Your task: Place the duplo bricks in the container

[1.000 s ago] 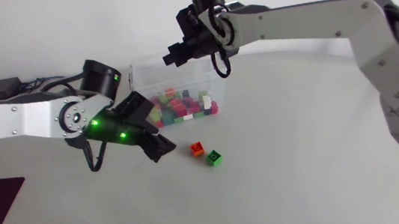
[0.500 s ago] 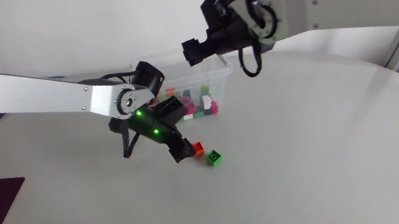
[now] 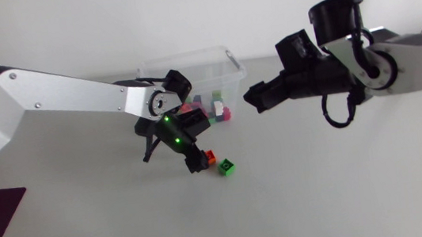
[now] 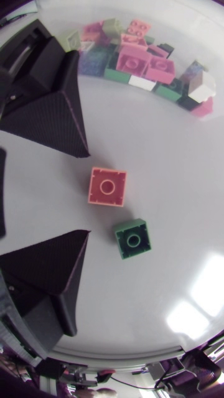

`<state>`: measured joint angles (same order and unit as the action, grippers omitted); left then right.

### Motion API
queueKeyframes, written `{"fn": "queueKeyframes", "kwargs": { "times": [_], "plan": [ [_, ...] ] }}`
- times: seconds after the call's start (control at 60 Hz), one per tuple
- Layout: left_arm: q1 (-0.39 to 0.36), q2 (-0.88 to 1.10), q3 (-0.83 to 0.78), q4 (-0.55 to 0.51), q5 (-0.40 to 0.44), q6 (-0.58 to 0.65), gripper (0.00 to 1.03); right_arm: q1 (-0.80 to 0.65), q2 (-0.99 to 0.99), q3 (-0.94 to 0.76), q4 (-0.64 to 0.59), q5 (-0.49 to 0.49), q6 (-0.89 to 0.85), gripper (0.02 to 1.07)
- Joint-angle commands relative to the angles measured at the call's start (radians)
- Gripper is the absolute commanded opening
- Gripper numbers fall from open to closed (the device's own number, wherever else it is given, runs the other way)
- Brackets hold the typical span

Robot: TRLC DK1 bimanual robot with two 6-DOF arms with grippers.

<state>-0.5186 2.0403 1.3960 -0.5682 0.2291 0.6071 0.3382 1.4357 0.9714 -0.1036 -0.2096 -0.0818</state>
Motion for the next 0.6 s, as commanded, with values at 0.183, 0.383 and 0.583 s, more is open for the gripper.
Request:
{"fn": "queueKeyframes", "kwargs": {
  "times": [0.183,0.383,0.583],
  "plan": [
    [-0.009,0.087,0.078,-0.018,-0.025,0.043,0.71,0.016,-0.113,-0.198,0.024,-0.011,-0.045,1.03],
    [-0.011,0.127,0.115,-0.018,-0.025,0.045,0.61,0.087,-0.141,-0.272,0.012,-0.007,-0.049,1.02],
    [-0.018,0.156,0.138,-0.016,-0.025,0.048,0.52,0.122,-0.113,-0.284,0.002,-0.002,-0.058,1.02]
  ]
}}
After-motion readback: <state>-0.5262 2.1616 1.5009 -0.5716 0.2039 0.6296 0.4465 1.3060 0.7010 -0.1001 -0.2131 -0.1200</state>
